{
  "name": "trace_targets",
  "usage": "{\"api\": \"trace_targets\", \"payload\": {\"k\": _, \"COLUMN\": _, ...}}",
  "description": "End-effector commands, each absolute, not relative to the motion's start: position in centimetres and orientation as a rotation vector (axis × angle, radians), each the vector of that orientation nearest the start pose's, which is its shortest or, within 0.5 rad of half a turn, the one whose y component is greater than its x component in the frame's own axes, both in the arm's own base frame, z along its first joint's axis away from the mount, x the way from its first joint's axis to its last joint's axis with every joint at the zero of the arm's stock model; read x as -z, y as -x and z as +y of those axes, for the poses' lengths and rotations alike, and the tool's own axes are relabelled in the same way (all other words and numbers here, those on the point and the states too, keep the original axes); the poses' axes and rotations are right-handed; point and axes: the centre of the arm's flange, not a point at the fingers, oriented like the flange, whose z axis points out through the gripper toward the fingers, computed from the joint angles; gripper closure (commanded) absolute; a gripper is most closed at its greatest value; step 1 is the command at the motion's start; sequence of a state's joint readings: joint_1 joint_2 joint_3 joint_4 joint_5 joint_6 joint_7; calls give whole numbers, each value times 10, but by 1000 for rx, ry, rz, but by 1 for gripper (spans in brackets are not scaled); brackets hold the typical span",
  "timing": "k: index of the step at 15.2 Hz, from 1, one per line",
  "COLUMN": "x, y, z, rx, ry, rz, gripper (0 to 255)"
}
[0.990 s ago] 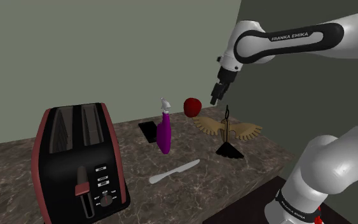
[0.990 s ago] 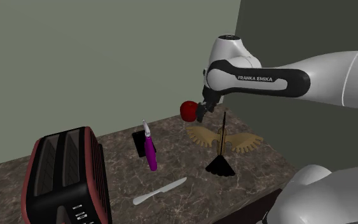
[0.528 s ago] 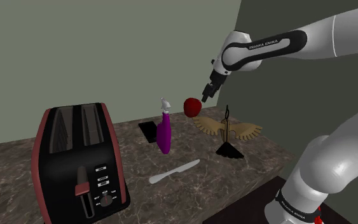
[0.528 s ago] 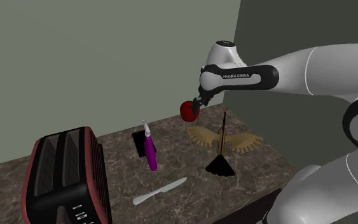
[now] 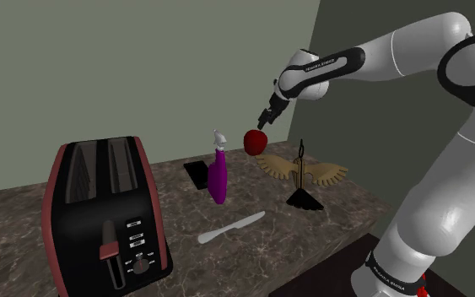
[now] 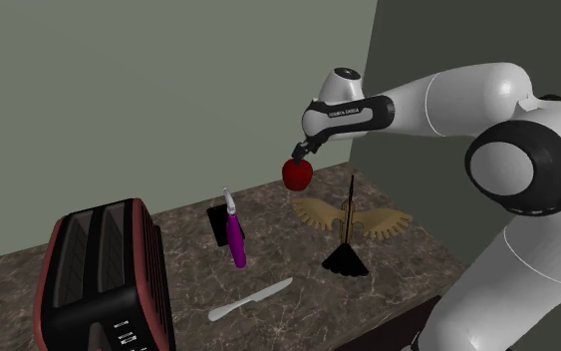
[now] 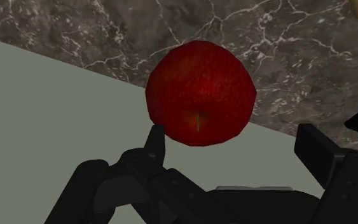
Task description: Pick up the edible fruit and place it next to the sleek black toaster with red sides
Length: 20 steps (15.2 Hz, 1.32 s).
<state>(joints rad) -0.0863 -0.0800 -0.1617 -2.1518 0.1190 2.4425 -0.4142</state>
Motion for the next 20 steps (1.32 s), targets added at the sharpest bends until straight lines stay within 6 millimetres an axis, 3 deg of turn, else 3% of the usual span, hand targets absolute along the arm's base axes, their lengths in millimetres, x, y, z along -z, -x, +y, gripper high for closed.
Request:
{"api": "trace_targets", "payload": {"k": 1, "x": -470, "y": -553, "z": -152, "rx": 656, "ry": 3100, "rz": -123, "gripper": 0}}
{"api": "trace_targets", "payload": {"k": 9, "x": -433, "y": -570, "z": -153, "rx": 656, "ry": 3100, "rz": -123, "gripper": 0}}
{"api": "trace_targets", "payload": {"k": 17, "x": -433, "y": -569, "z": -153, "rx": 656, "ry": 3100, "rz": -123, "gripper": 0}}
{"api": "trace_targets", "payload": {"k": 18, "x": -433, "y": -569, "z": -153, "rx": 656, "ry": 3100, "rz": -123, "gripper": 255}}
{"api": "trace_targets", "payload": {"k": 20, "x": -433, "y": -569, "z": -153, "rx": 656, "ry": 3100, "rz": -123, "gripper": 255}}
